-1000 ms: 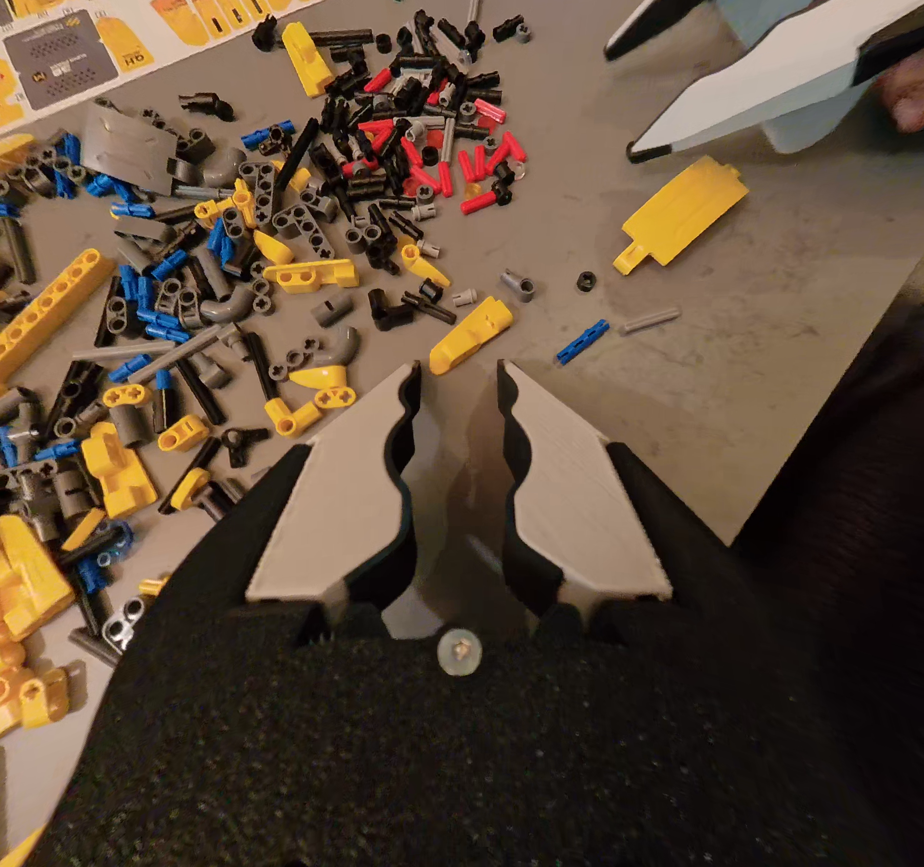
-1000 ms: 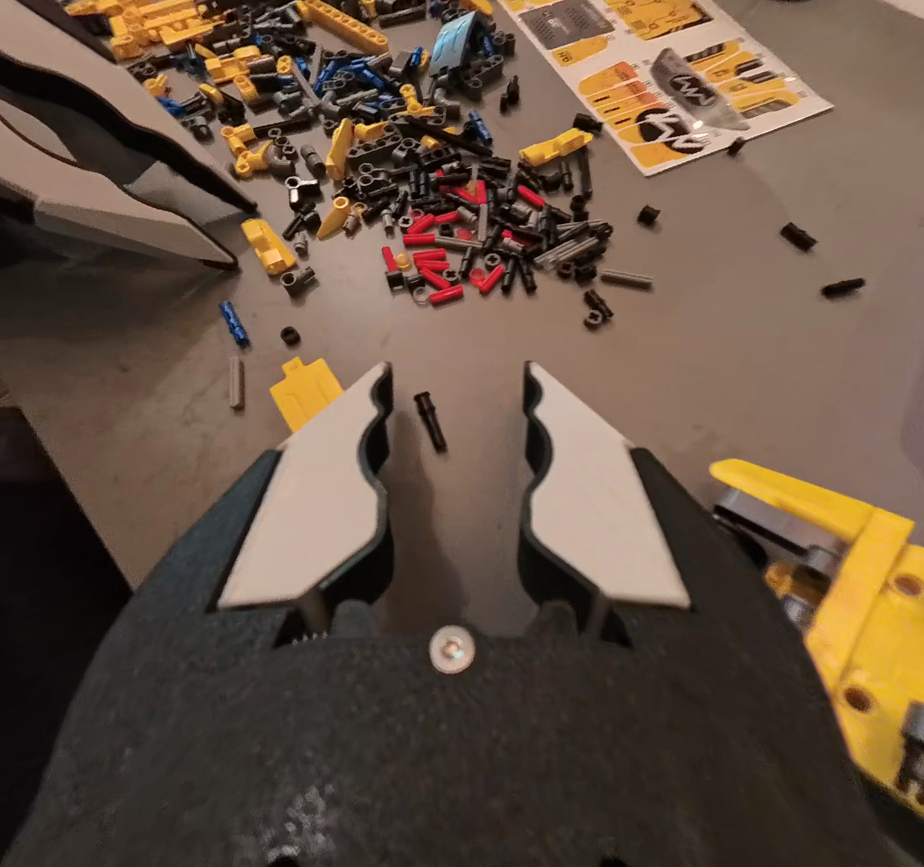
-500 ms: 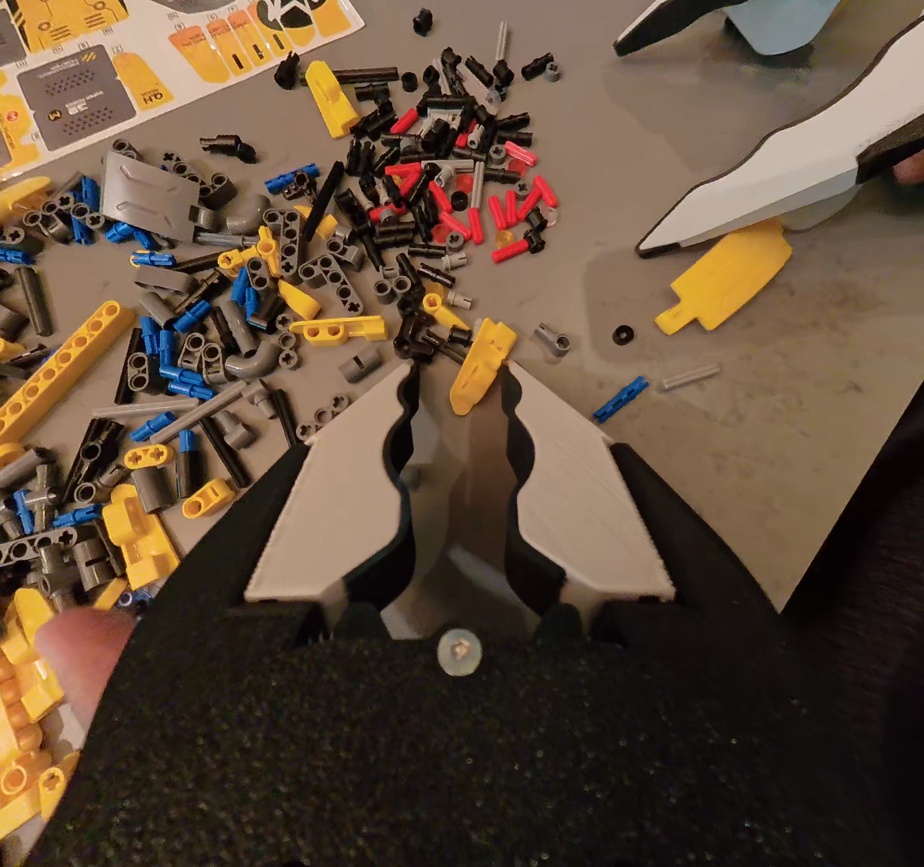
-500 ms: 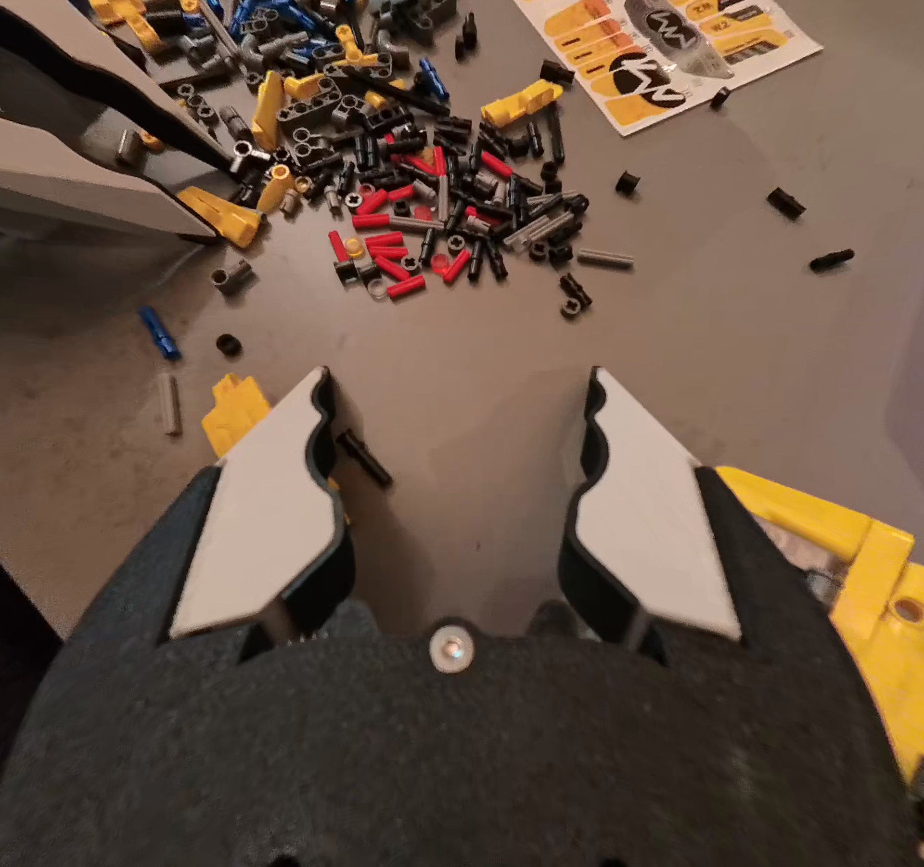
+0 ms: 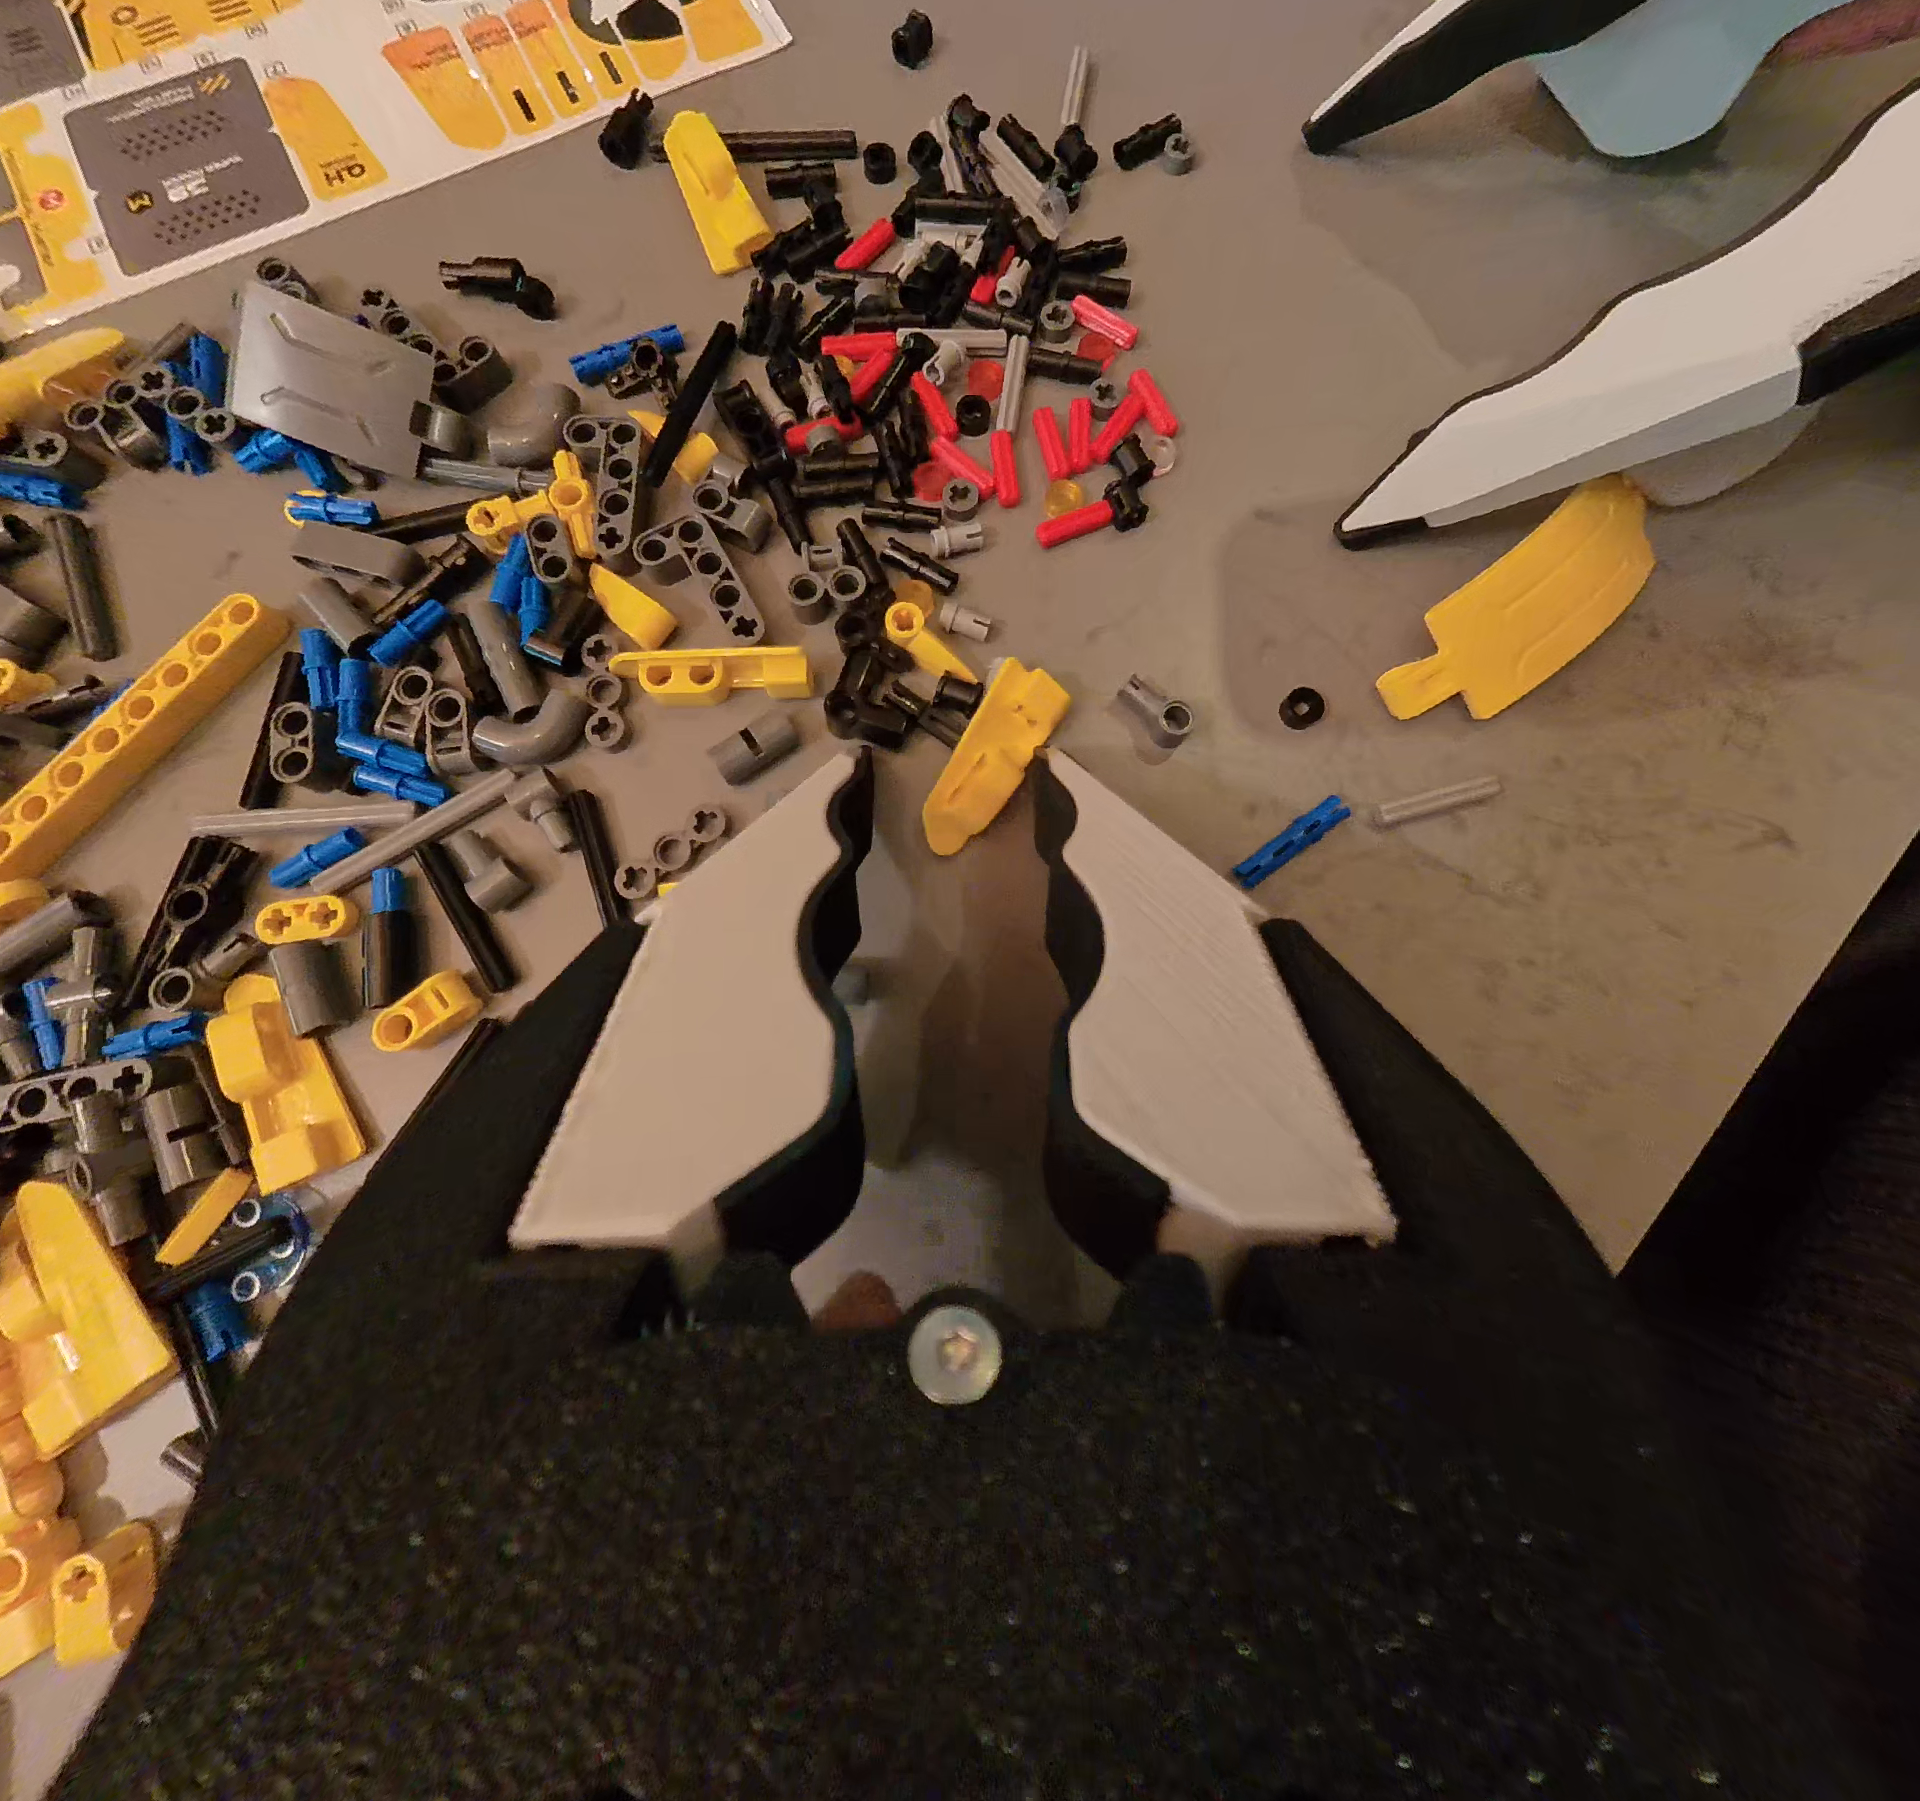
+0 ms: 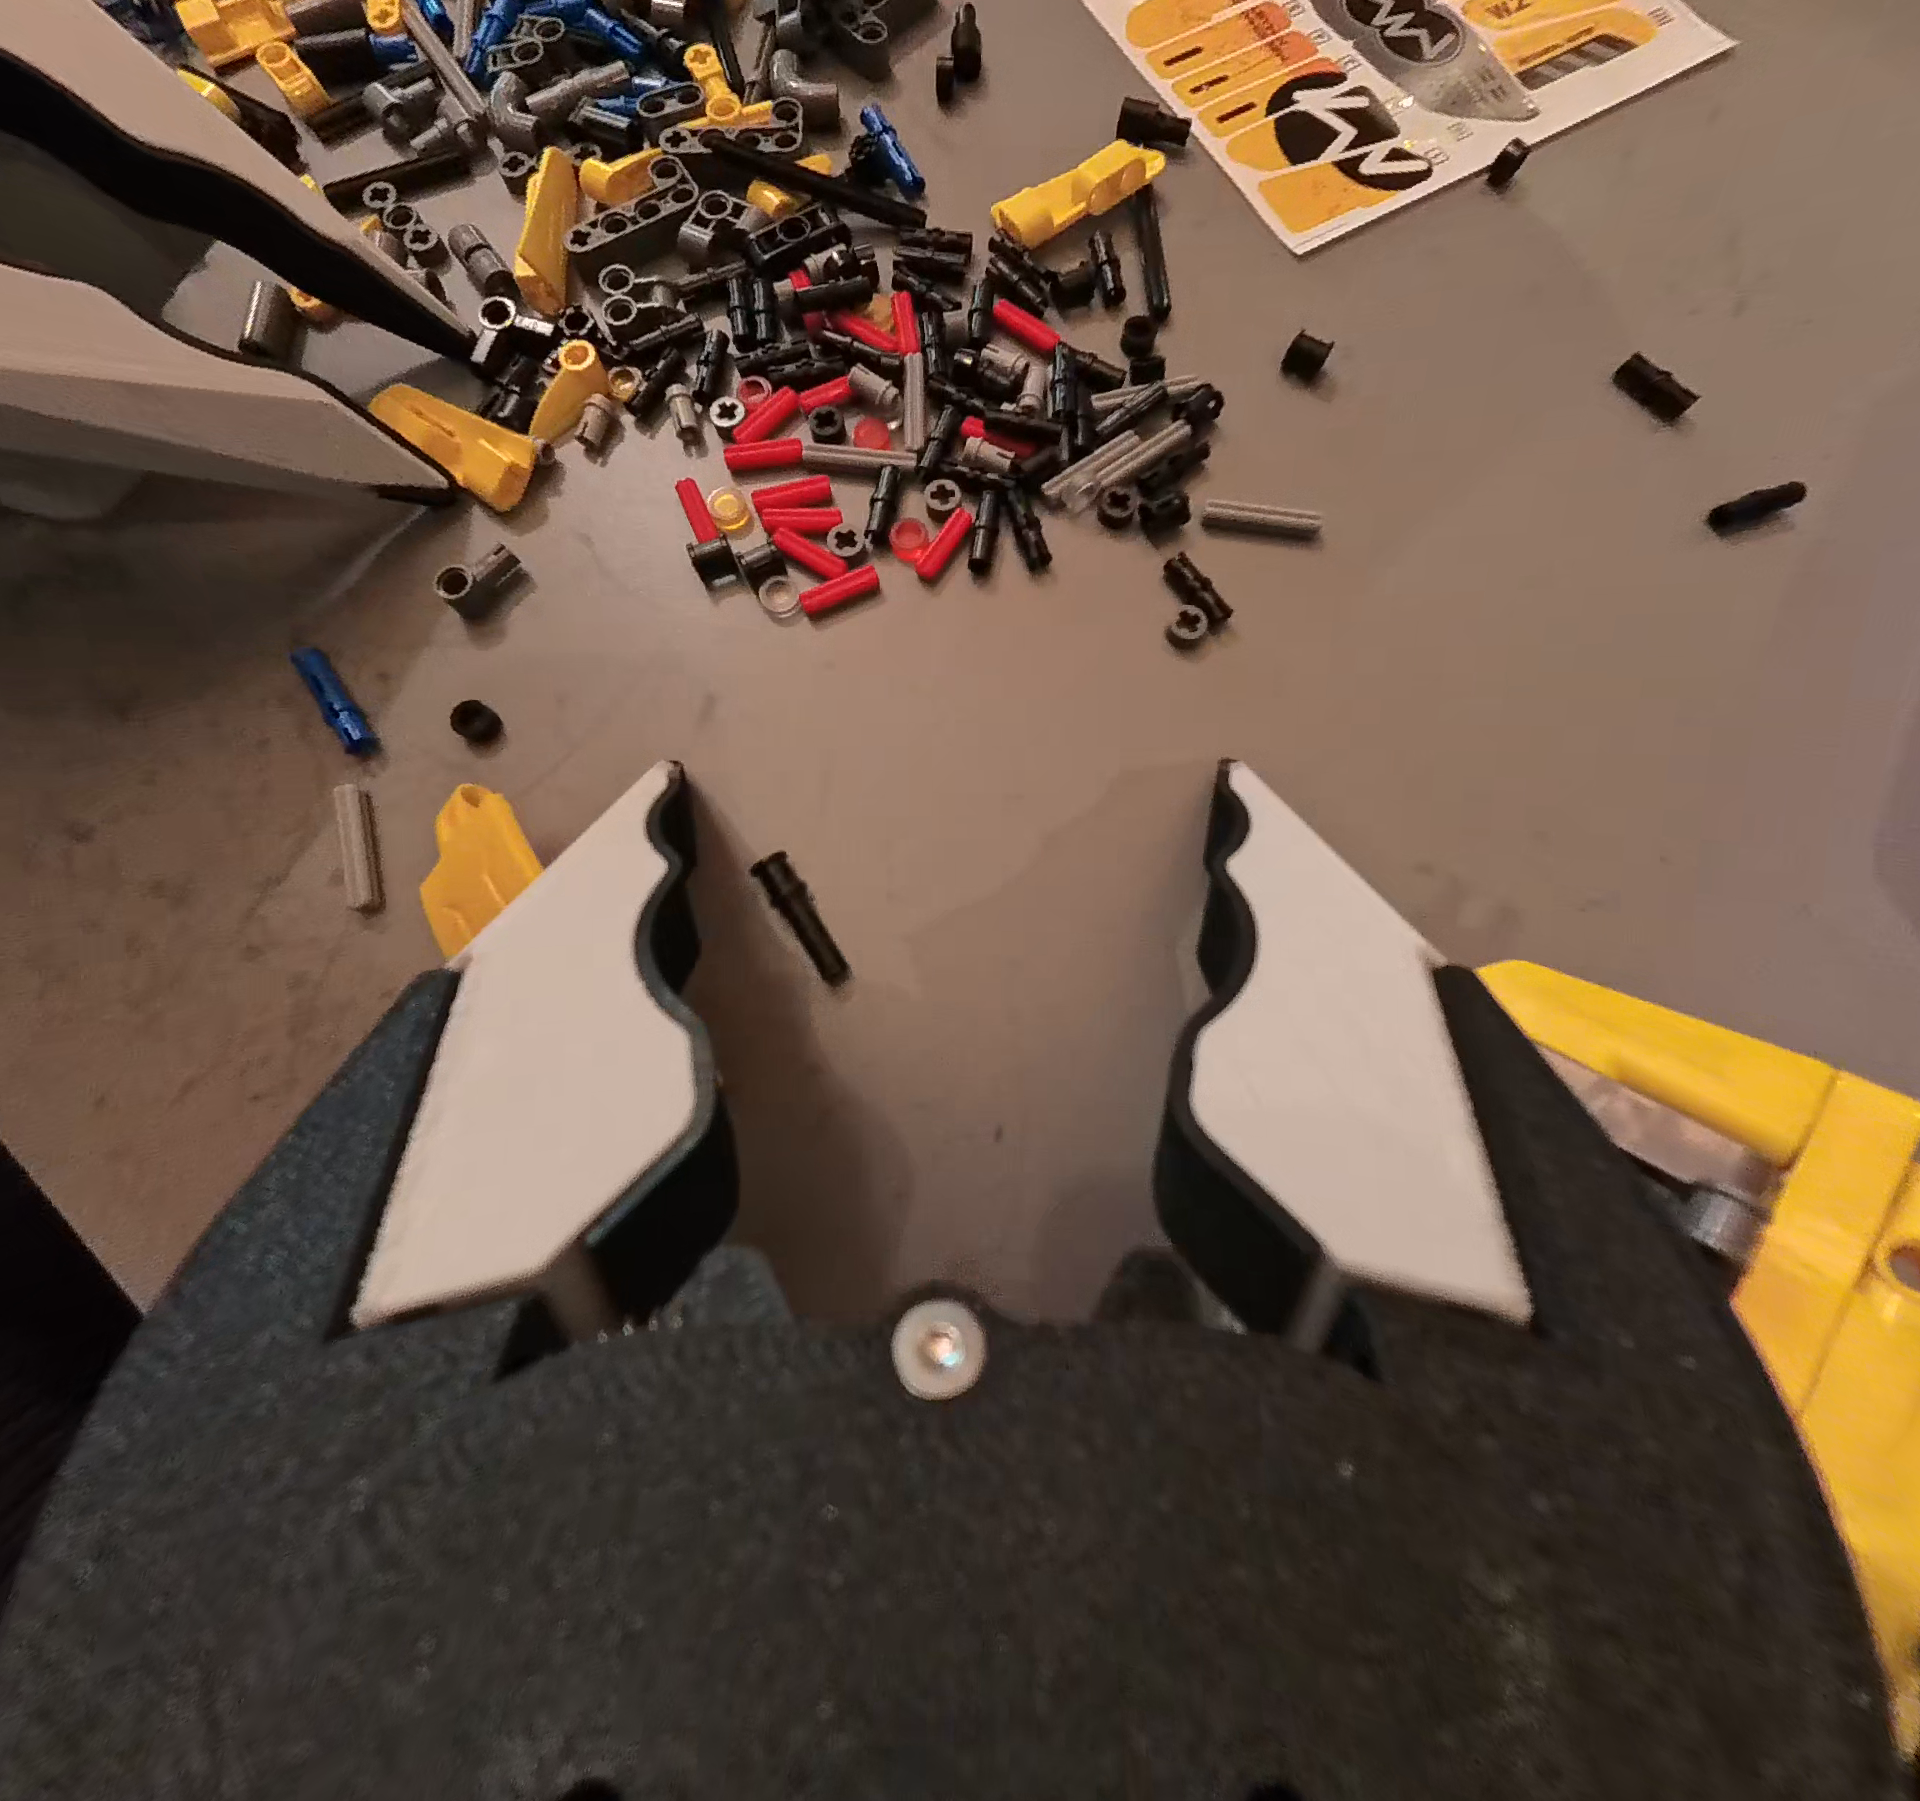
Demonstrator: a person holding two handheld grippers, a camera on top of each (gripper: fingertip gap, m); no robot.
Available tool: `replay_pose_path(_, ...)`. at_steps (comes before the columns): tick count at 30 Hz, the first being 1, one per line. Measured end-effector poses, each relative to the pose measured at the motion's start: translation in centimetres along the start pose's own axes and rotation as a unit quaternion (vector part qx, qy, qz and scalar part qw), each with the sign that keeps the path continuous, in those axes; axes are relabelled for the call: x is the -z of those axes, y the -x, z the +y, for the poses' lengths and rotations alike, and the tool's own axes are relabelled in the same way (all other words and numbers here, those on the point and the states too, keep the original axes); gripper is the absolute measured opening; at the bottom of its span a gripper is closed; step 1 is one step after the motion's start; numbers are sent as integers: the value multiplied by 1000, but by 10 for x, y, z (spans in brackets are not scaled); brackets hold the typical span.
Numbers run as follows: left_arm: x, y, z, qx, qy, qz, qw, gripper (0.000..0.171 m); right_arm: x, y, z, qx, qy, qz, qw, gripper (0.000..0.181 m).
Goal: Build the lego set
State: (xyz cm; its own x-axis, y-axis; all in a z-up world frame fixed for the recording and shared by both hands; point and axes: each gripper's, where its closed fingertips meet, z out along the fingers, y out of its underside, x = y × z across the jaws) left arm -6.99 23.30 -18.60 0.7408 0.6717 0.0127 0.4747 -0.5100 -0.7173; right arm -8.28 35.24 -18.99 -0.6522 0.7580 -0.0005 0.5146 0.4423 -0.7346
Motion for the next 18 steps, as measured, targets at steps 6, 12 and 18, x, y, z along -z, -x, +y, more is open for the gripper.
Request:
replay_pose_path(6, 1, -1, -1, 19, -4, 23, 1000, 31, 0, 0, 0, 0, 0, 0, 1000, 97)
replay_pose_path(12, 2, -1, -2, 52, -9, 54, 997, 32, 0, 0, 0, 0, 0, 0, 1000, 97)
replay_pose_path(18, 3, -1, -4, 88, -14, 88, 992, 32, 0, 0, 0, 0, 0, 0, 1000, 97)
